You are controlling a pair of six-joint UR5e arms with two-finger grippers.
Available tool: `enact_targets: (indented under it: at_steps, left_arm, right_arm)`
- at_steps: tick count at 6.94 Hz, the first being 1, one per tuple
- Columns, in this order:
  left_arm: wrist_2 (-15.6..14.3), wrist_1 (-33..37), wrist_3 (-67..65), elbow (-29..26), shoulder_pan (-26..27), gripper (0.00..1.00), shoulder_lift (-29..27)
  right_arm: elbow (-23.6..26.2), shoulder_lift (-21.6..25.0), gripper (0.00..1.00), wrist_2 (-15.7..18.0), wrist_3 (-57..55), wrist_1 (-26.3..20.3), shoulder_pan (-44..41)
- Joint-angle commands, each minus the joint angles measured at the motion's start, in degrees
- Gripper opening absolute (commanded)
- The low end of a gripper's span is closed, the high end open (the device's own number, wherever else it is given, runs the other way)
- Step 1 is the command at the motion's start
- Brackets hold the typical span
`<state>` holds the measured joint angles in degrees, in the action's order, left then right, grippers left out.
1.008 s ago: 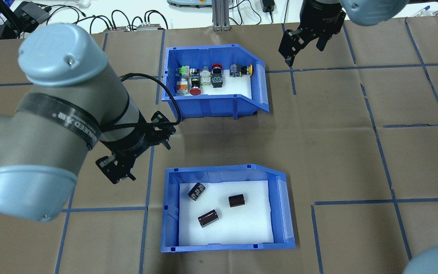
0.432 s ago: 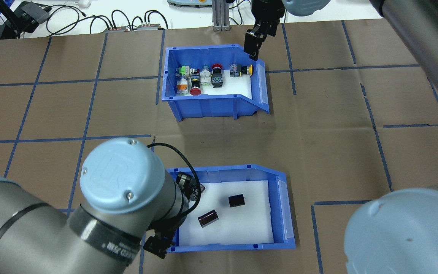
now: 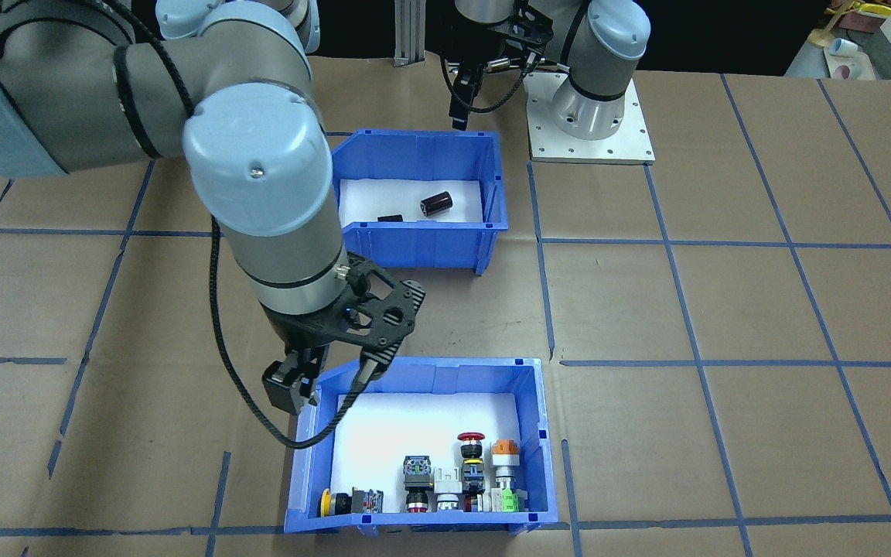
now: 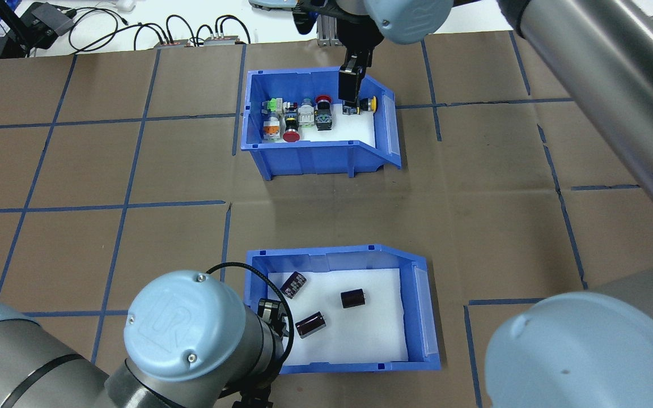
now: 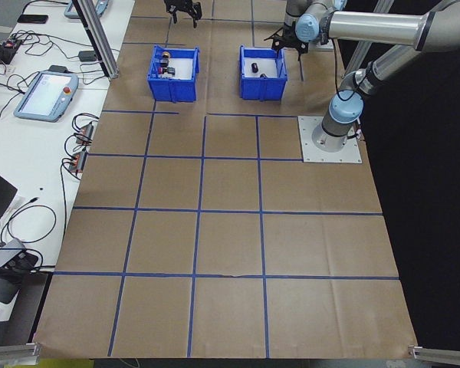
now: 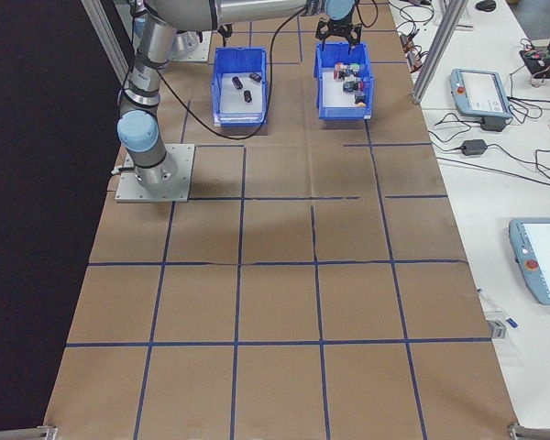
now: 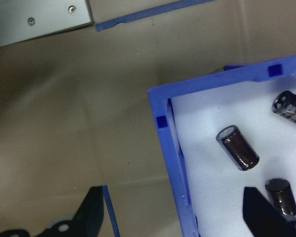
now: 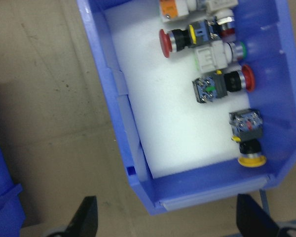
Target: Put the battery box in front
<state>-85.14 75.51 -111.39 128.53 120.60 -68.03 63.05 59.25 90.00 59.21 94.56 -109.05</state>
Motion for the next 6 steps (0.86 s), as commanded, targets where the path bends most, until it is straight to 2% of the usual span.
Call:
enact_targets:
  at_steps: [1, 2, 5, 6]
  left_arm:
    - [2.17, -13.28, -5.32, 6.78, 1.30, 0.99, -0.43]
    - [1.83, -21.99, -5.59, 9.09, 1.39, 0.99, -1.92]
    - [2.44, -23.40, -8.12, 9.73, 3.76, 0.99, -5.00]
    - [2.44, -23.13, -9.28, 9.81, 3.85, 0.98, -5.36]
  right_arm:
    - [1.01, -2.55, 1.00, 0.61, 4.69, 0.10, -5.45]
    - [1.45, -4.04, 1.00, 0.70, 7.82, 0.10, -6.60]
    - [4.08, -6.60, 1.00, 0.53, 7.51, 1.67, -9.25]
    - [6.88, -6.52, 1.00, 0.70, 7.59, 6.47, -9.08]
